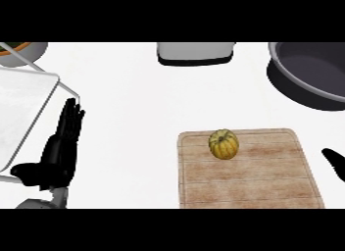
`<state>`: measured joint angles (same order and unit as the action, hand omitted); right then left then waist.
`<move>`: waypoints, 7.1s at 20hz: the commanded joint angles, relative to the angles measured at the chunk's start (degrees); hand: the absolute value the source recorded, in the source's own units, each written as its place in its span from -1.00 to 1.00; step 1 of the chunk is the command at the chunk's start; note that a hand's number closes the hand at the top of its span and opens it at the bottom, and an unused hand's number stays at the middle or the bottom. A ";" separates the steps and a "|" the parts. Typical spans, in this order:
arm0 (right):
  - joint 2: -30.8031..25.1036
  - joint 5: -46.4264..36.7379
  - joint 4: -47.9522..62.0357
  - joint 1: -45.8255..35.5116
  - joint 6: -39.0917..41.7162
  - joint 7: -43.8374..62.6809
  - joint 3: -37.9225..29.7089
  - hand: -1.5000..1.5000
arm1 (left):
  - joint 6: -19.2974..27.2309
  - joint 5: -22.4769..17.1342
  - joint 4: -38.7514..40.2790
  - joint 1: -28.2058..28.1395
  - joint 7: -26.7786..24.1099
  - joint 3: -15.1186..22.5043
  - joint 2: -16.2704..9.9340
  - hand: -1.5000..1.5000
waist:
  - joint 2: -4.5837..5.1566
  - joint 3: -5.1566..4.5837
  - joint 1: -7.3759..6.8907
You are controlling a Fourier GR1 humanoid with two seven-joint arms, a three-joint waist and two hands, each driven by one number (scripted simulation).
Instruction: Pick the squash from the cutting board and place it in the pot
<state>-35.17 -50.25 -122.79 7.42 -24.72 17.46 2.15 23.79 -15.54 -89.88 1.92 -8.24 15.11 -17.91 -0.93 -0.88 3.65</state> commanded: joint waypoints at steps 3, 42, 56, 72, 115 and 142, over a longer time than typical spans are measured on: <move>4.95 -14.68 -0.07 7.16 9.37 14.22 7.21 -1.00 | -0.17 0.69 -0.14 0.30 -0.79 0.29 -0.06 0.00 | 1.01 -0.09 -0.94; 35.12 -34.26 32.36 -18.46 39.04 67.75 30.25 -1.00 | -2.76 1.87 -0.60 0.40 -0.51 0.65 2.53 0.00 | 0.97 0.86 -4.47; 35.15 -44.34 38.44 -20.95 36.35 56.25 26.30 1.00 | -5.21 2.28 0.45 -2.85 -3.56 -0.91 3.59 0.00 | 0.93 0.86 -4.00; 31.09 -17.93 59.59 -48.53 29.01 26.14 -0.56 1.00 | -5.73 4.30 0.79 3.93 0.22 0.08 4.58 0.00 | 3.08 1.14 -8.37; -0.08 -20.39 107.14 -68.14 -3.96 11.03 -20.10 1.00 | -5.79 7.75 3.15 5.06 1.14 -3.52 8.37 0.00 | 1.88 1.00 -5.15; -0.68 9.59 103.86 -59.09 -9.47 -18.66 -47.11 -1.00 | -8.56 7.32 2.16 0.72 -1.95 -4.52 8.38 0.00 | 1.91 1.30 -5.11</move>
<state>-36.77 -47.53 -15.12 -52.09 -30.32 6.61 -38.99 15.12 -8.53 -88.74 2.87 -8.74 10.83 -9.88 0.89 0.31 -1.94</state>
